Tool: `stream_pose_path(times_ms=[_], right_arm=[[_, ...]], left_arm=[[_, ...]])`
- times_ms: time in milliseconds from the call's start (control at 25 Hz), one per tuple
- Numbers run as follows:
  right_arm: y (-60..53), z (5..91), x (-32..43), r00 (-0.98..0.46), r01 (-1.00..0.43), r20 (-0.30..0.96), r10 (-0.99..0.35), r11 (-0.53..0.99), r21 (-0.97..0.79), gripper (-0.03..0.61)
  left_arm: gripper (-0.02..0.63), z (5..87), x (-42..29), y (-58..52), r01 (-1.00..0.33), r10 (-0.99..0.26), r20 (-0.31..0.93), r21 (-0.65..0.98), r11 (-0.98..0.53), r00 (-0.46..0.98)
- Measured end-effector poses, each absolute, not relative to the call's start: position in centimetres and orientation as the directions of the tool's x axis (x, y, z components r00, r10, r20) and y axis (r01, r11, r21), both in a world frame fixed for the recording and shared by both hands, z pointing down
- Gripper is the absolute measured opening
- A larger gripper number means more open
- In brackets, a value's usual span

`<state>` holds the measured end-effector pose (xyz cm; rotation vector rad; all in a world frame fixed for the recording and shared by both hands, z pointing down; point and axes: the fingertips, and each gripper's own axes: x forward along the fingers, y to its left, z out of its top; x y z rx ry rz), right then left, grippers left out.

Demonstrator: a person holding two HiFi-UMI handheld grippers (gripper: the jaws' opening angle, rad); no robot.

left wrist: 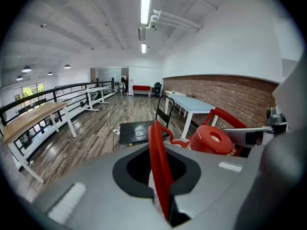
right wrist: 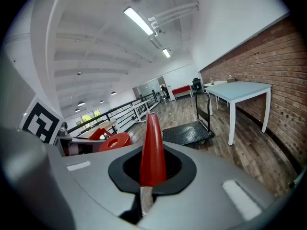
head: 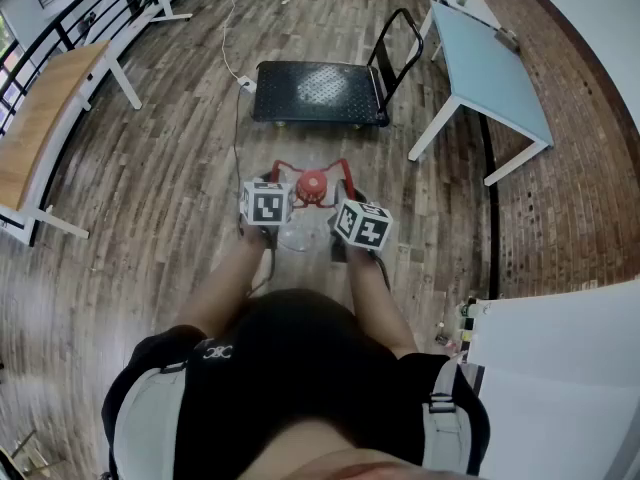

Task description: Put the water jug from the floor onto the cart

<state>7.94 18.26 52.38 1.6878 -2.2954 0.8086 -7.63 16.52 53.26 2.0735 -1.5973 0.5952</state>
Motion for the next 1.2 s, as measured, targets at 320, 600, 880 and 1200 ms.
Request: stream_pose_path(times_ms=[320,600,880,1200], right_arm=[[18.8,52.5,8.9,-0.351,-0.922,0.449,-0.821,0.219,-0.320,0.017],[18.3,52.0,9.9,-0.392,-0.904,0.432,-0.812,0.252,-0.346,0.020],[17.2,51.4,11.6,-0.420,-0.897,0.435,-0.796,0.294,-0.329,0.021],[17.0,52.3,13.2,-0.418,-0.894,0.439,-0.795,0.277,-0.352,0.025]], left_arm=[[0.003,52.6,-6.7,17.0,-0.973,-0.789,0.574,0.070,-0.220,0.220],[0.004,51.9,-6.0,17.0,-0.980,-0.801,0.567,0.062,-0.189,0.190],[0.005,52.0,-4.2,16.3,-0.983,-0.812,0.557,0.072,-0.166,0.178],[0.006,51.9,-2.2,15.5,-0.978,-0.803,0.563,0.054,-0.199,0.195]])
